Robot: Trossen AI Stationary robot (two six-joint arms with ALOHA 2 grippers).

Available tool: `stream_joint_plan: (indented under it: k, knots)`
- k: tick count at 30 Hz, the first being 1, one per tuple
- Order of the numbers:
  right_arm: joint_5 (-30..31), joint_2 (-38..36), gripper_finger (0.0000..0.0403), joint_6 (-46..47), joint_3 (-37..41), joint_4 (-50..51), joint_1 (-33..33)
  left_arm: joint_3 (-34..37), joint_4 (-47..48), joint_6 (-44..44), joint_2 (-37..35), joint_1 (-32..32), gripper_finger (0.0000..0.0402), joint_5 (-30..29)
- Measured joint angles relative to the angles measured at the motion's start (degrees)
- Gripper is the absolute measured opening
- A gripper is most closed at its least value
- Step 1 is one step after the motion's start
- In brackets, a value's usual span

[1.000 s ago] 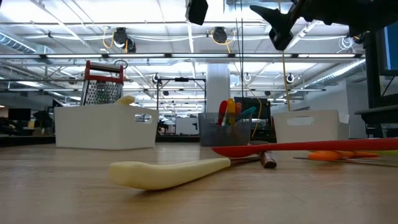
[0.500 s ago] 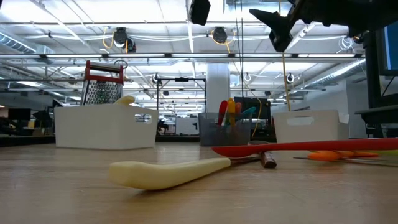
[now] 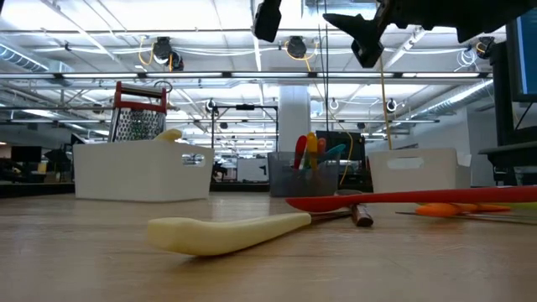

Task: Pick & Place Kitchen Items
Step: Put the yellow knife into the left white bin

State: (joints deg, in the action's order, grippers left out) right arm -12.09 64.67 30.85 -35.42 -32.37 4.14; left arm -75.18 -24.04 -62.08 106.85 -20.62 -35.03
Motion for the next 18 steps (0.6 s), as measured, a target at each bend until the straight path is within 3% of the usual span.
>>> stream_joint_plan:
  k: [5,9,18]
  knots:
    - [-0.2,2.5,0.0268,1.5,-0.8,-0.3,0.0,0.0,0.5,0.1,0.0,0.0,0.0042,0.3]
    - [-0.2,3.2,0.0234,1.5,-0.9,-0.1,0.0,0.1,1.4,0.2,0.0,0.1,0.0042,0.4]
    - [0.8,3.1,0.0084,1.6,-0.9,0.6,0.0,0.1,2.7,0.2,0.0,0.1,0.0042,0.1]
